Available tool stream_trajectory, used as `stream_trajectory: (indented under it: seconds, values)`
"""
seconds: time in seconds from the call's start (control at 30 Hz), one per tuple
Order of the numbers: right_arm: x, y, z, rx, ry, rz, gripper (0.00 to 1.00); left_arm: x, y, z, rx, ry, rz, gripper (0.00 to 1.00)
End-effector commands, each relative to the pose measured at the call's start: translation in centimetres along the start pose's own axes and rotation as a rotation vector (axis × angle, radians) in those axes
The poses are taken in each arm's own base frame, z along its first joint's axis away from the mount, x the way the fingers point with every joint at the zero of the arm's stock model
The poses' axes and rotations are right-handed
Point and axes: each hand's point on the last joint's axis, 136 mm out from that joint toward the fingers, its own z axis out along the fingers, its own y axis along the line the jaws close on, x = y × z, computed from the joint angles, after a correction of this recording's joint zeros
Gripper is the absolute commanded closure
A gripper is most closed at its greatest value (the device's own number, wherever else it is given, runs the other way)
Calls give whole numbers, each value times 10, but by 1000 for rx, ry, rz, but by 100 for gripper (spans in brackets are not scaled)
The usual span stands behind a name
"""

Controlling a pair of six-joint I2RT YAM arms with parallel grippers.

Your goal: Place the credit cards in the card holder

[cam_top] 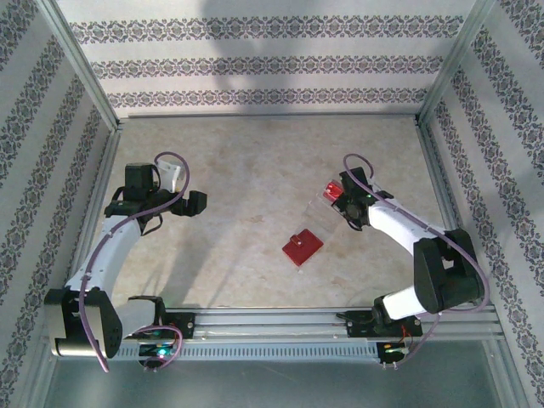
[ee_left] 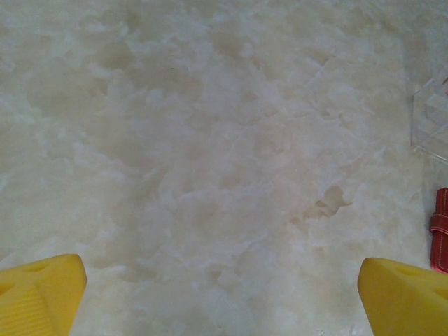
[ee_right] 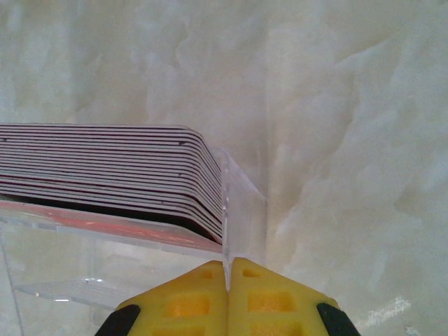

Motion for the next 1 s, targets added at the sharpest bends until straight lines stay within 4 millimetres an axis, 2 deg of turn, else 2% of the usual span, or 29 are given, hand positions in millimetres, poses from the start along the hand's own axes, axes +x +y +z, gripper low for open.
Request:
stream_trajectory:
  seconds: [0.0, 0.1, 0.23, 0.3, 0.47, 0.6, 0.67, 0.73, 0.8, 0.97]
  values:
    - [5, -13, 0, 35, -35, 64, 100, -5, 2, 0, 6, -21, -8, 0]
    - [8, -15, 0, 47, -41, 57, 97, -3, 2, 0, 9, -17, -7, 0]
    - [13, -11, -5, 24, -17, 47, 78, -5, 2, 0, 8, -16, -12, 0]
    - [14, -9, -12, 13, -17, 24, 68, -5, 1, 0, 14, -25, -7, 0]
    - [22, -4, -39, -17, -4, -68, 56, -6, 1, -2, 8, -18, -9, 0]
    - [41, 3, -53, -44, 48, -204, 45, -5, 1, -2, 7, -22, -6, 0]
    - [52, 13, -61, -82, 68, -281, 40, -4, 2, -2, 2, -13, -11, 0]
    - [65, 30, -69, -147, 73, -368, 31, -5, 2, -2, 3, -18, -11, 0]
    - [78, 47, -73, -202, 73, -458, 17, -5, 2, -1, 6, -25, -7, 0]
    - [101, 69, -62, -201, 125, -610, 12, -7, 6, -3, -3, -18, -23, 0]
